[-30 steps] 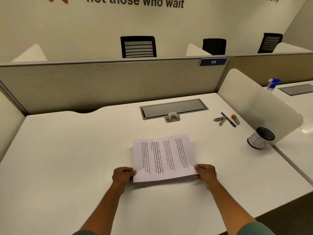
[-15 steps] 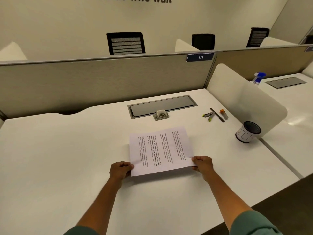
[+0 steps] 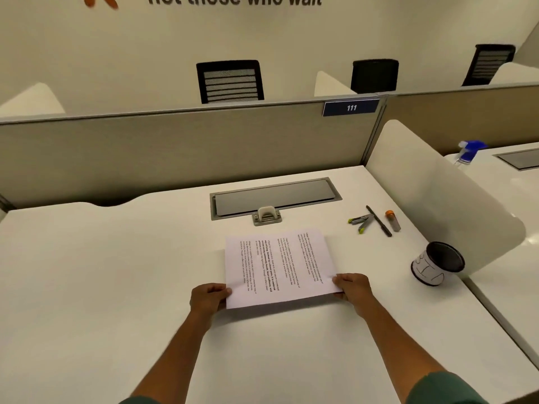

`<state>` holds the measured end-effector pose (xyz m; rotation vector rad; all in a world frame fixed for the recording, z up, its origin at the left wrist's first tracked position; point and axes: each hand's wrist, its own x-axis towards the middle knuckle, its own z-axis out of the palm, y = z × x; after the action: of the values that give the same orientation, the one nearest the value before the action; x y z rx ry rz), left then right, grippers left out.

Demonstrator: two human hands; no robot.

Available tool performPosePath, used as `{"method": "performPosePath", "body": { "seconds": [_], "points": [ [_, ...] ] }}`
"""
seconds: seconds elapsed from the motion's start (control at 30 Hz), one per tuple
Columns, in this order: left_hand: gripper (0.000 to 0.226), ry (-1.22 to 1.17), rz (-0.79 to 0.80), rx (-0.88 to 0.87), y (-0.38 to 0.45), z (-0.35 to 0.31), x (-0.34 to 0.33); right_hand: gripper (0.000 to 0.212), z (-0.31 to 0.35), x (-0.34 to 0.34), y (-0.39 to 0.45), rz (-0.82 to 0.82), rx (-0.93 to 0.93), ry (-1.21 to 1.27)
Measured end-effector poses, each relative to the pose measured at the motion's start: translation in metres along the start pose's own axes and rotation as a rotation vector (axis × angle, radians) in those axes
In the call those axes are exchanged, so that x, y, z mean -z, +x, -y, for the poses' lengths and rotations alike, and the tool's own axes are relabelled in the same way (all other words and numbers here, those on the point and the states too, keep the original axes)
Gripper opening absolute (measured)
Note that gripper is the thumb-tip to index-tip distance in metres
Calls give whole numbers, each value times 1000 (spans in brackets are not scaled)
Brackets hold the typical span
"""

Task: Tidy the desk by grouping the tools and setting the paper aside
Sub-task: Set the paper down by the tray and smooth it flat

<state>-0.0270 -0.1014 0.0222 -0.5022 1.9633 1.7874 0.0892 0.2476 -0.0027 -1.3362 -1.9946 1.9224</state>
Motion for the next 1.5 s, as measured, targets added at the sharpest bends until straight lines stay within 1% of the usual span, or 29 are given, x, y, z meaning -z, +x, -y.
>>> {"method": "performPosePath", "body": {
  "seconds": [0.17, 0.37, 0.43, 0.53, 0.67, 0.73, 0.9, 1.23, 1.5],
  "points": [
    [18, -13, -43, 1, 10, -3, -20, 10, 15, 6, 29, 49, 0, -20],
    [18, -32, -80, 6, 23, -8, -30, 7, 22, 5, 51, 75, -1, -45],
    [18, -31, -88, 15, 30, -9, -32, 9, 25, 4, 57, 89, -11, -29],
    [18, -24, -101, 18, 39, -13, -34, 16, 29, -1, 62, 92, -22, -11],
    [17, -10, -102, 7, 48, -20, -37, 16, 31, -7, 71, 75, -21, 1],
    [18, -3, -106, 6, 52, -22, -37, 13, 31, -9, 76, 68, -24, -10],
    [19, 2, -107, 21, 55, -19, -35, 15, 34, -12, 77, 61, -16, -39],
    [16, -25, -92, 12, 59, -20, -33, 11, 41, -17, 67, 24, -18, -63],
    [14, -14, -95, 8, 66, -23, -29, 18, 46, -22, 67, 35, -34, -68]
  ]
}}
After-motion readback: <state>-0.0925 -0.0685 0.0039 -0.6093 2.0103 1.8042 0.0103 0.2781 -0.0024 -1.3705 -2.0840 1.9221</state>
